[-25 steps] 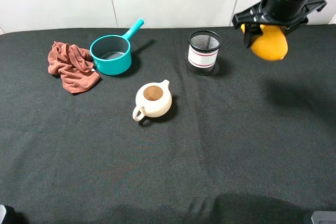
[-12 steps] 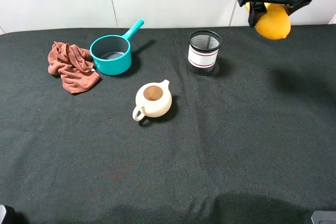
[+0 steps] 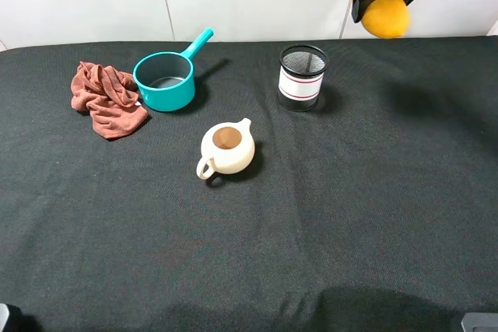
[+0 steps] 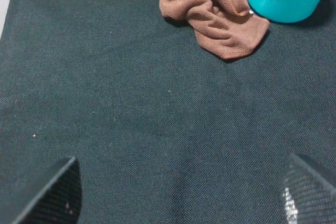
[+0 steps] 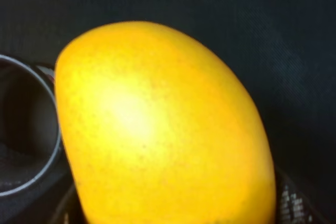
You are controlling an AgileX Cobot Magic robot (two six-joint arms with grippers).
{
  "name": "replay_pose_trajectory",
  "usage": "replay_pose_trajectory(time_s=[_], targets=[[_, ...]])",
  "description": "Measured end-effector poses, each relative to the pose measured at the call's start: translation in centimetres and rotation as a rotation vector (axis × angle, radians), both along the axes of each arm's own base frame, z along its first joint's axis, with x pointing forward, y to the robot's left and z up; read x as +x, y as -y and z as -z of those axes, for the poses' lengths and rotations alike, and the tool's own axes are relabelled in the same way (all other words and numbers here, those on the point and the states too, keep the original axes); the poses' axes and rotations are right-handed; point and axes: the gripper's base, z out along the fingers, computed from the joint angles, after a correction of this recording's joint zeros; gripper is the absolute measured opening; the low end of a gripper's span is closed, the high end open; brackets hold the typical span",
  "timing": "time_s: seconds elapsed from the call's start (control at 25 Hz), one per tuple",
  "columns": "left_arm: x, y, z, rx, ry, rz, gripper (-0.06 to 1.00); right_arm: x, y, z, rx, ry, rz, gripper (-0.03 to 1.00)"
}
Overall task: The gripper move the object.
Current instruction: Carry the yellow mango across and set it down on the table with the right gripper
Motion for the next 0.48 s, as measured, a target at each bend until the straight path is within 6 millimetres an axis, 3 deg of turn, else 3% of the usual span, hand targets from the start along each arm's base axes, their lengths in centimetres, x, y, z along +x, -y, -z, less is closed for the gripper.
replay_pose_trajectory(time_s=[0.48], targets=[[0.0,0.0,0.0,0.0,0.0,0.0,0.76,0.46,-0.54,0.47,0.035,-0.015,-0.021,0.47]])
